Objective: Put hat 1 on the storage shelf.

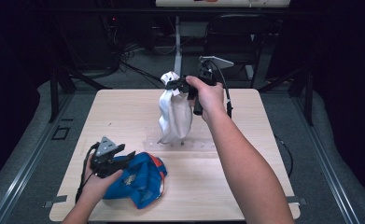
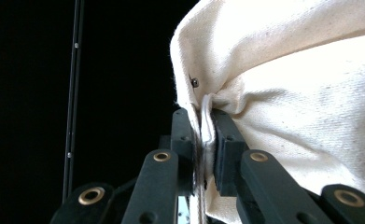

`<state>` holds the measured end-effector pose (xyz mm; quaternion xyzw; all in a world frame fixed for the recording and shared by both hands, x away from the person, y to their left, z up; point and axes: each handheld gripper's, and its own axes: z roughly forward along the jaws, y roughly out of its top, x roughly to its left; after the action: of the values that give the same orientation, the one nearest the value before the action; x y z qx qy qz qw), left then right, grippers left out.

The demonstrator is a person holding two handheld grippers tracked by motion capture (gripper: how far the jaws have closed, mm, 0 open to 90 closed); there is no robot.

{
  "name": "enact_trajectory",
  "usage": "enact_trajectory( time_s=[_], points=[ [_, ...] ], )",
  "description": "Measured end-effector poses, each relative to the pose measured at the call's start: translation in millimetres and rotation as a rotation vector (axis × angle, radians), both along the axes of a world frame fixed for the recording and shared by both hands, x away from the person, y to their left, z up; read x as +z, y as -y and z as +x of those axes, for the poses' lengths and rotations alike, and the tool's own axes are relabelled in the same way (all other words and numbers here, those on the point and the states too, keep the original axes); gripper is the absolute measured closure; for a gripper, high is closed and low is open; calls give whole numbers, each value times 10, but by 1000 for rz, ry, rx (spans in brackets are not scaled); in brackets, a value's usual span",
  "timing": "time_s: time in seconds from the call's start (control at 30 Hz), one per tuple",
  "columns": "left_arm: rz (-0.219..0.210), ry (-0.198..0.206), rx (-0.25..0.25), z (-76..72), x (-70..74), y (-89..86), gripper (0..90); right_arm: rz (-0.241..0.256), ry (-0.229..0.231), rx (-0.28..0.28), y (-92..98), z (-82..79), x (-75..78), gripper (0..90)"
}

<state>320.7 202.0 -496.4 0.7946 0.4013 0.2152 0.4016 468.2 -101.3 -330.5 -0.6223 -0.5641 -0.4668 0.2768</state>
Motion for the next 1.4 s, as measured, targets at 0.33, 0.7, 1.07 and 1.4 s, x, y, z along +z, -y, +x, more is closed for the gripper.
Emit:
enact_trajectory(
  time_s=[0.33, 0.7, 1.07, 1.4],
  points=[
    [51, 39, -90, 163, 69, 549, 533, -13, 10, 7, 29, -49, 12, 811],
    [84, 45, -105, 260, 49, 844, 631, -6, 14, 6, 61, -78, 0, 811],
    [82, 59, -114, 296, 62, 788, 824, -4, 20, 22, 58, -116, 7, 814],
    [-16, 34, -135, 307, 21, 649, 831, -7, 23, 41, 23, -143, -5, 814]
  ],
)
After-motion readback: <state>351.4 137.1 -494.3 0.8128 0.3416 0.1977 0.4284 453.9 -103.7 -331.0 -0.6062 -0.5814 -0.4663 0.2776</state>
